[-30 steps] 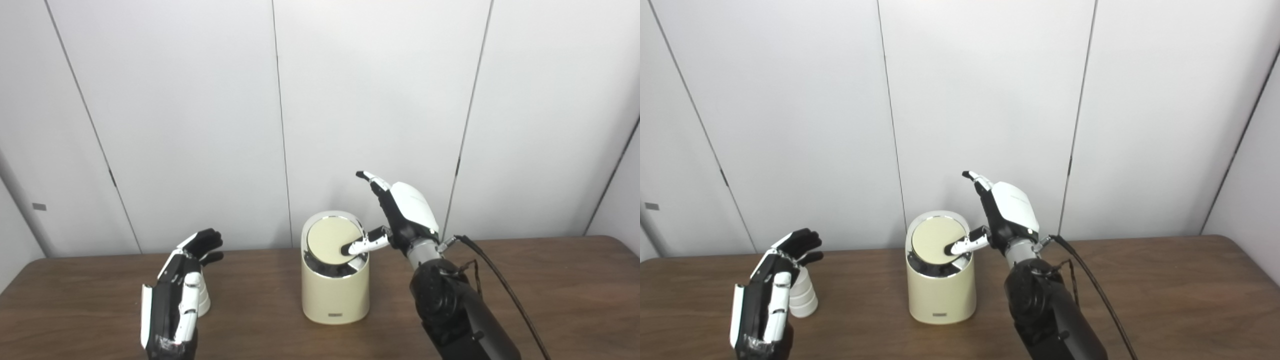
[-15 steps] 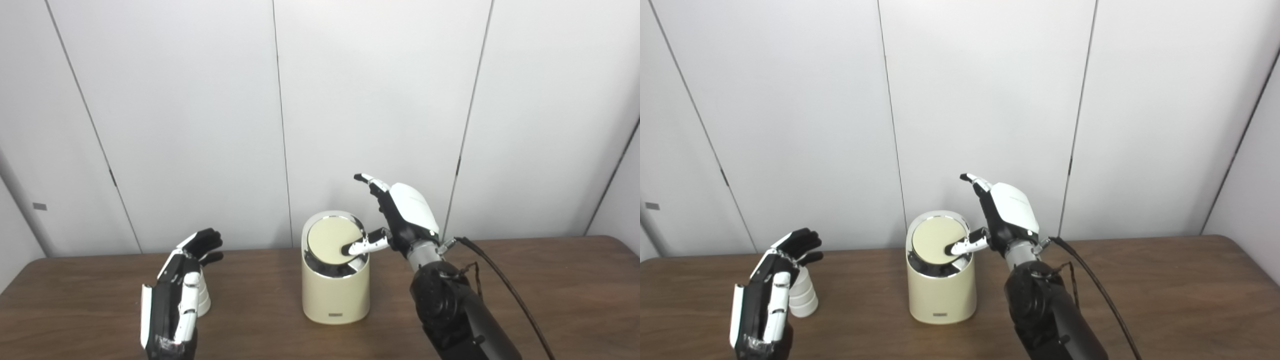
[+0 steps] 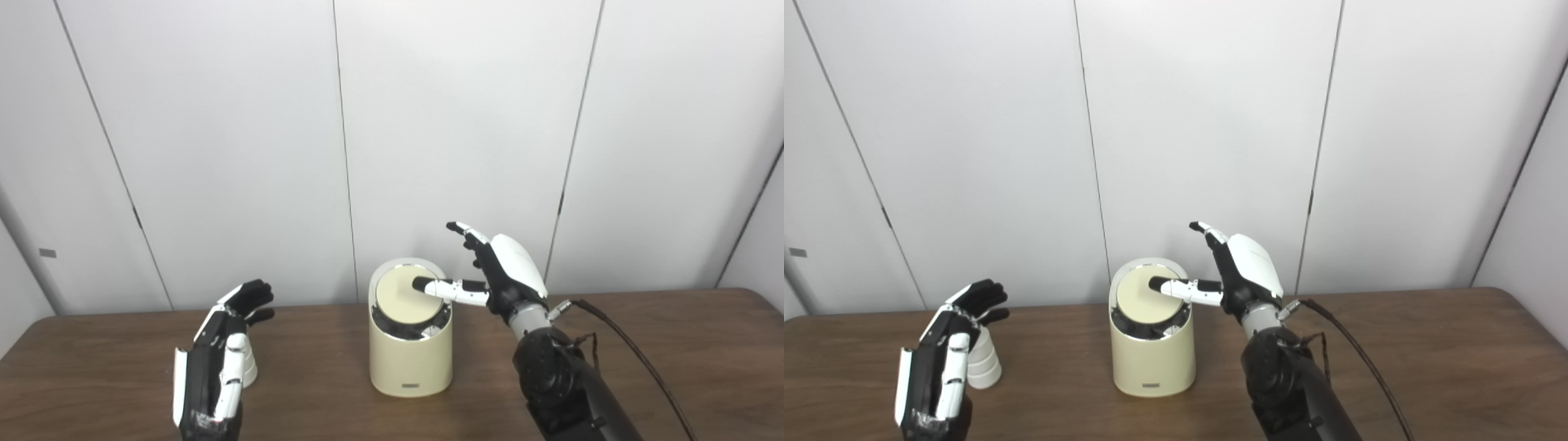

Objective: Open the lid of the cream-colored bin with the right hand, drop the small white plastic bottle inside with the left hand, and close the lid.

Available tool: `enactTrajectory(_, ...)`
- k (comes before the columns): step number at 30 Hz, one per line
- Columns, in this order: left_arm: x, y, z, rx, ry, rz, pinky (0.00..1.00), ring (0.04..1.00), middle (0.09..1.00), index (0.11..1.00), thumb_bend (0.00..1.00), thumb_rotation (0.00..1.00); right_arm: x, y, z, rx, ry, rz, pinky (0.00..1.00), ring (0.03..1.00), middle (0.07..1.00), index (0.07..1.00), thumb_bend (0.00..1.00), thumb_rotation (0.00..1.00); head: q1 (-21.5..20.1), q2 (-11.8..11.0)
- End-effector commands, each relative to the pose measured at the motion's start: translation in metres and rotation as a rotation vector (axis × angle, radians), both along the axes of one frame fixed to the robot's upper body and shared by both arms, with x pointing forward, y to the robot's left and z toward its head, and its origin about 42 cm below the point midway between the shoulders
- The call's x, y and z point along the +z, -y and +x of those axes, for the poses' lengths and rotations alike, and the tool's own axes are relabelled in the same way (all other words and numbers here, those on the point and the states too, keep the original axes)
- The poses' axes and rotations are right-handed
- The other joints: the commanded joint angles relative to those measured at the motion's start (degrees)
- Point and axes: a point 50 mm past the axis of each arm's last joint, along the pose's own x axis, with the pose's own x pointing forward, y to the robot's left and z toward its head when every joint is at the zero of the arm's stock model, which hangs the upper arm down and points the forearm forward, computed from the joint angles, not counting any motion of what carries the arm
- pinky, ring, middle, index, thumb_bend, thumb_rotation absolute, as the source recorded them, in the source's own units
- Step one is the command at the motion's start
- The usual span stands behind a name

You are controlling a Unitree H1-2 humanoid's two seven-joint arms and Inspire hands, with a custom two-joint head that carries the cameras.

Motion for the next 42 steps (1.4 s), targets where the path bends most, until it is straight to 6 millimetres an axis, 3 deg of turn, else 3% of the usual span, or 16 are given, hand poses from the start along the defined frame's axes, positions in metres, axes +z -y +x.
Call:
enactTrajectory(1,0.022,0.004,0.006,-0.005,0.091,0.014,0.70,0.762,0.768,0.761,0.25,0.72,0.027,-0.002,0.000,0.022,0.078,0.012,0.72,0.856,0.906,0.901,0.70,0.81,-0.03,-0.05)
enactTrajectory(7,0.022,0.004,0.006,-0.006,0.087,0.014,0.70,0.761,0.765,0.759,0.24,0.73,0.025,-0.002,0.000,0.036,0.071,0.020,0.72,0.856,0.902,0.895,0.71,0.87,-0.05,0.01)
enactTrajectory(9,0.022,0.004,0.006,-0.008,0.085,0.010,0.70,0.762,0.764,0.757,0.24,0.73,0.024,-0.002,0.000,0.034,0.072,0.025,0.71,0.850,0.897,0.889,0.72,0.84,-0.03,0.09)
enactTrajectory(17,0.021,0.005,0.006,-0.010,0.087,0.007,0.70,0.760,0.764,0.756,0.25,0.72,0.020,-0.006,0.002,-0.003,0.081,0.021,0.69,0.830,0.877,0.866,0.94,0.54,0.10,0.08)
enactTrajectory(20,0.022,0.006,0.006,-0.012,0.092,0.005,0.71,0.762,0.765,0.757,0.24,0.72,0.019,-0.008,0.005,-0.010,0.082,0.016,0.68,0.833,0.880,0.868,0.99,0.47,0.18,0.14)
enactTrajectory(26,0.024,0.006,0.006,-0.011,0.096,0.013,0.70,0.761,0.765,0.759,0.23,0.72,0.015,-0.012,0.008,-0.022,0.069,-0.020,0.68,0.839,0.883,0.875,1.00,0.39,0.33,0.17)
enactTrajectory(37,0.025,0.007,0.005,-0.016,0.100,0.011,0.71,0.766,0.771,0.763,0.24,0.72,0.009,-0.021,0.015,-0.032,0.057,-0.065,0.69,0.838,0.888,0.881,0.99,0.40,0.51,0.27)
enactTrajectory(42,0.026,0.008,0.006,-0.012,0.100,0.007,0.71,0.764,0.768,0.758,0.24,0.72,0.009,-0.022,0.015,-0.020,0.069,-0.087,0.72,0.854,0.891,0.880,0.98,0.28,0.60,0.22)
